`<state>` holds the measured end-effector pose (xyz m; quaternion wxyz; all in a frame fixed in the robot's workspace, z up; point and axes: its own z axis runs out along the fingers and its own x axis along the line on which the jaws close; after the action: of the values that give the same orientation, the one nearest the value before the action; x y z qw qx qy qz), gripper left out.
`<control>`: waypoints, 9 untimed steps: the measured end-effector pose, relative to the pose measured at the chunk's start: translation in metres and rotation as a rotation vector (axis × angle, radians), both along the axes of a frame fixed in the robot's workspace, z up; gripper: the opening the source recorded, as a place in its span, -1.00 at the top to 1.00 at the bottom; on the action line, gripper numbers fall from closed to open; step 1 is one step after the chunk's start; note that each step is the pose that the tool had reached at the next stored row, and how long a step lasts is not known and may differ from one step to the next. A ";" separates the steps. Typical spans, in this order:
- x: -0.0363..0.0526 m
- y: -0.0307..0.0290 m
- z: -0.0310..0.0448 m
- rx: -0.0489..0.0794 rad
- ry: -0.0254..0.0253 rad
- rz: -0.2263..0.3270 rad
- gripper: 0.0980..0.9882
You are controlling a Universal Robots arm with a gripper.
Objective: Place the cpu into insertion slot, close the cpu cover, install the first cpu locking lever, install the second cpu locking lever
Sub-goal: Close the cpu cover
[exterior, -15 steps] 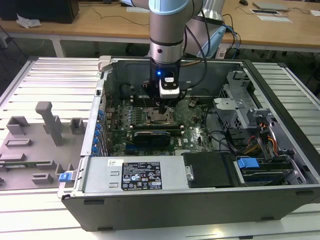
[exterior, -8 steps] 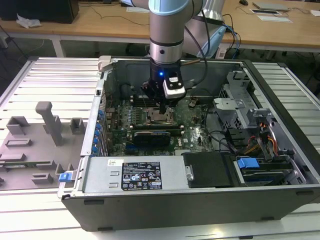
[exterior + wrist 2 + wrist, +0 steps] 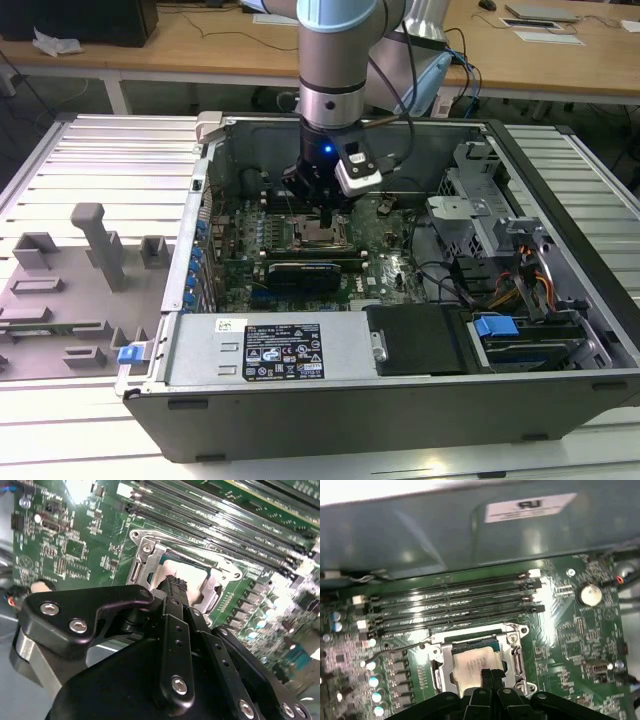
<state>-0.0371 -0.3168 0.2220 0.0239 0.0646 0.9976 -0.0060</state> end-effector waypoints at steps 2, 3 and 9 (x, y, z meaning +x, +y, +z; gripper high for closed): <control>0.0000 0.0000 -0.0002 -0.001 0.0000 0.038 0.98; -0.0002 0.0000 -0.0003 -0.005 0.0002 0.067 0.98; -0.0062 -0.0040 -0.0010 -0.007 -0.0001 0.108 0.98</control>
<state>-0.0433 -0.3208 0.2210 0.0244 0.0105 0.9996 -0.0080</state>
